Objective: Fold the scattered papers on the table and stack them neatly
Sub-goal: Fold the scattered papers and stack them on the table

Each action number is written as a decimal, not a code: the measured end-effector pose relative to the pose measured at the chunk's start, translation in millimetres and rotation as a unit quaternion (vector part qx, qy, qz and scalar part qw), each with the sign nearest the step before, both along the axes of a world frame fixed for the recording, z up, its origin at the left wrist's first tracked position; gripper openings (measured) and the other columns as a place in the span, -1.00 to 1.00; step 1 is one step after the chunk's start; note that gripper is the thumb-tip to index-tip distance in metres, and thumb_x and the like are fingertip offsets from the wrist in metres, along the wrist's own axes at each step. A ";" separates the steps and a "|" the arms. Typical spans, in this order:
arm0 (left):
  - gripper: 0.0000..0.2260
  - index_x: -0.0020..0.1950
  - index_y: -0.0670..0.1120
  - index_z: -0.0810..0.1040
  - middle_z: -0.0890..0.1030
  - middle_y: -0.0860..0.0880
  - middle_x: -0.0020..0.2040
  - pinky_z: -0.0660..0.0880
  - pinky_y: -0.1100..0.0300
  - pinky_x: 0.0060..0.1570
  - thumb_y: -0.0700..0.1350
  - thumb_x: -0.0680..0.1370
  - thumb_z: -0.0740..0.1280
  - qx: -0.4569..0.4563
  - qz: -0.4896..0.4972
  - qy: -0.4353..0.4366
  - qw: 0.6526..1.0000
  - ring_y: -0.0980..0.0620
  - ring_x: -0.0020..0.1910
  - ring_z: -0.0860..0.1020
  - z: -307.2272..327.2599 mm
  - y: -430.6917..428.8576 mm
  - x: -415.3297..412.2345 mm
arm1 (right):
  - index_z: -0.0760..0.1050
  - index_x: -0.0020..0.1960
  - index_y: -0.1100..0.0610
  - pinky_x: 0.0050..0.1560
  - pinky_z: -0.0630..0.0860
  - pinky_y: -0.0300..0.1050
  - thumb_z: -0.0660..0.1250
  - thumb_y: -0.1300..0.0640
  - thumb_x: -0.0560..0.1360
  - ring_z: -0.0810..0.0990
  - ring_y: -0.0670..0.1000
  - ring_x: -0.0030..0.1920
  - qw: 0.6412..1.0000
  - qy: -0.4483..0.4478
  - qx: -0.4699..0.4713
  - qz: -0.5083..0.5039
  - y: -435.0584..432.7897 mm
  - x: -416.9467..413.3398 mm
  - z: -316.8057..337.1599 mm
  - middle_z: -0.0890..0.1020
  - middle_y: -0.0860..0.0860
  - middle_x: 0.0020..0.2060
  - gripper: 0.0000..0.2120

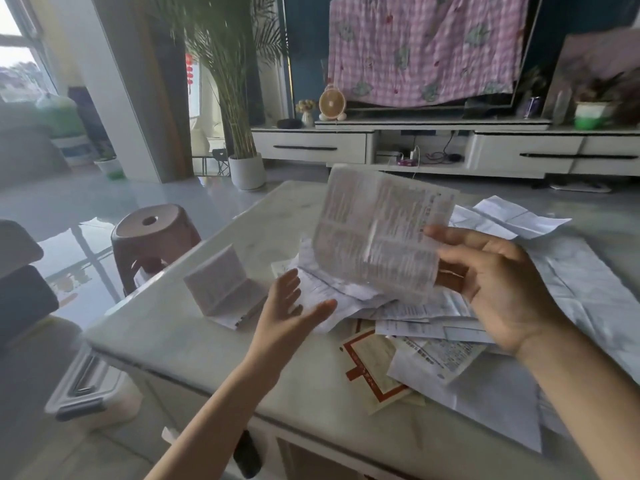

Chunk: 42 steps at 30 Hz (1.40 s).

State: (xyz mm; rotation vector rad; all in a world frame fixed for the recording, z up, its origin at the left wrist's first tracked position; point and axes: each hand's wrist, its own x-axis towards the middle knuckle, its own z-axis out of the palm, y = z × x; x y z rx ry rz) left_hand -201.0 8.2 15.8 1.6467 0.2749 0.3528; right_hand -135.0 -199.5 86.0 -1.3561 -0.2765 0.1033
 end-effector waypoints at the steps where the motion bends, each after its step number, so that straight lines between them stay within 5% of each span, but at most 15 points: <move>1: -0.29 0.38 0.04 0.32 0.39 0.13 0.32 0.32 0.16 0.30 0.06 0.29 0.51 0.006 -0.023 0.005 1.000 0.14 0.32 0.36 2.3 -2.0 1.0 | 0.60 -0.04 0.18 -0.09 0.60 -0.11 0.21 0.38 0.48 0.66 0.02 -0.13 1.000 0.012 0.023 0.001 -2.8 1.7 2.0 0.70 0.08 -0.10 -0.77; 6: -0.30 0.28 -0.13 0.44 0.62 -0.11 0.15 0.49 0.01 0.20 0.08 0.23 0.56 -0.143 -0.171 -0.001 0.975 -0.10 0.16 0.57 2.2 -5.6 3.7 | 0.56 -0.02 0.25 -0.28 0.60 -0.26 0.20 0.42 0.46 0.65 -0.03 -0.24 0.993 0.074 0.089 0.033 -8.3 7.8 -0.7 0.68 0.09 -0.20 -0.79; 10: -0.15 0.42 -0.11 0.30 0.56 -0.12 0.24 0.44 -0.07 0.25 0.09 0.23 0.58 -0.142 -0.139 0.036 0.979 -0.09 0.18 0.56 0.3 -7.9 10.9 | 0.55 0.04 0.28 -0.21 0.56 -0.23 0.22 0.42 0.45 0.60 0.00 -0.20 0.990 0.108 0.087 -0.021 -9.3 18.7 -13.9 0.64 0.10 -0.16 -0.77; 14: -0.59 0.12 -0.22 0.57 0.66 -0.17 0.04 0.57 0.01 0.04 -0.04 0.34 0.44 -0.101 -0.097 0.067 0.988 -0.11 0.02 0.63 0.0 -14.3 11.8 | 0.50 0.24 0.22 -0.15 0.49 -0.42 0.27 0.35 0.49 0.56 -0.07 -0.07 0.989 0.047 -0.124 -0.062 -10.9 26.4 -35.7 0.60 0.03 0.01 -0.68; 16: -0.67 0.04 -0.28 0.58 0.67 -0.22 -0.04 0.61 0.07 -0.12 -0.11 0.36 0.41 -0.108 -0.073 0.084 0.988 -0.12 -0.09 0.66 -3.0 -17.4 12.5 | 0.48 0.27 0.17 0.02 0.41 -0.26 0.29 0.28 0.50 0.51 -0.03 0.11 0.972 0.026 -0.225 -0.059 -17.4 31.1 -46.2 0.54 0.02 0.14 -0.66; 19: -0.76 0.08 -0.31 0.53 0.64 -0.22 -0.13 0.58 0.21 -0.35 -0.27 0.44 0.38 -0.107 -0.023 0.096 0.989 -0.02 -0.30 0.66 -6.0 -18.2 15.8 | 0.55 0.06 0.14 -0.02 0.49 -0.11 0.25 0.26 0.48 0.57 0.06 -0.02 0.932 0.003 -0.331 -0.149 -33.4 34.1 -46.7 0.59 0.04 -0.06 -0.81; 22: -0.81 0.07 -0.28 0.54 0.64 -0.21 -0.11 0.56 0.26 -0.40 -0.31 0.46 0.36 -0.162 -0.011 0.106 0.981 0.02 -0.36 0.64 -2.1 -21.1 15.7 | 0.50 -0.13 0.27 -0.34 0.56 -0.10 0.22 0.16 0.54 0.57 0.11 -0.39 0.943 0.118 -0.301 -0.072 -37.8 24.0 -39.6 0.58 0.16 -0.33 -0.81; 26: -0.84 -0.27 -0.22 0.68 0.66 -0.12 -0.31 0.54 0.30 -0.46 -0.32 0.46 0.34 -0.227 -0.087 0.158 0.957 0.05 -0.43 0.61 5.7 -26.1 8.1 | 0.48 -0.08 0.34 -0.48 0.56 -0.16 0.23 -0.17 0.51 0.58 0.11 -0.48 0.933 0.250 -0.242 0.091 -30.5 5.2 -32.1 0.58 0.22 -0.39 -0.48; 28: -0.95 -0.25 -0.19 0.70 0.67 -0.14 -0.21 0.56 0.25 -0.41 -0.29 0.35 0.45 -0.166 -0.147 0.172 0.960 0.02 -0.36 0.63 7.2 -29.6 -0.9 | 0.49 -0.04 0.25 -0.44 0.50 -0.26 0.29 -0.11 0.49 0.55 -0.02 -0.34 0.944 0.232 -0.218 0.085 -28.2 4.3 -35.9 0.58 0.10 -0.27 -0.61; 31: -0.72 -0.06 -0.10 0.69 0.68 -0.13 -0.05 0.58 0.15 -0.25 -0.15 0.24 0.51 -0.054 -0.254 0.204 0.944 -0.02 -0.18 0.65 5.5 -29.9 -9.0 | 0.51 0.04 0.24 -0.05 0.52 -0.15 0.38 0.16 0.47 0.58 0.01 -0.04 0.972 0.171 -0.157 0.044 -25.2 9.4 -47.1 0.63 0.11 -0.01 -0.80; 33: -0.67 0.01 -0.07 0.68 0.67 -0.13 -0.02 0.59 0.12 -0.18 -0.06 0.26 0.51 -0.038 -0.292 0.215 0.931 -0.03 -0.13 0.65 8.8 -31.0 -7.8 | 0.51 0.13 0.26 0.00 0.56 -0.08 0.34 0.31 0.47 0.63 0.05 -0.05 0.981 0.150 -0.112 0.058 -26.9 9.1 -50.0 0.65 0.14 -0.01 -0.77; 36: -0.75 0.05 -0.19 0.64 0.66 -0.21 0.00 0.59 0.14 -0.24 -0.05 0.47 0.40 -0.132 -0.258 0.182 0.940 -0.06 -0.17 0.65 21.5 -36.3 -0.1 | 0.51 0.12 0.26 -0.07 0.60 -0.18 0.31 0.36 0.47 0.66 0.05 -0.05 0.985 0.106 -0.087 0.100 -32.6 8.2 -46.5 0.67 0.15 0.00 -0.77; 42: -0.76 0.01 -0.22 0.59 0.68 -0.15 -0.12 0.61 0.09 -0.15 -0.20 0.38 0.33 -0.147 -0.157 0.080 0.973 -0.04 -0.21 0.66 31.8 -49.9 14.5 | 0.55 0.08 0.19 0.01 0.59 -0.17 0.32 0.29 0.48 0.67 0.02 -0.02 0.988 0.093 -0.047 0.114 -36.2 4.0 -41.9 0.69 0.08 -0.05 -0.81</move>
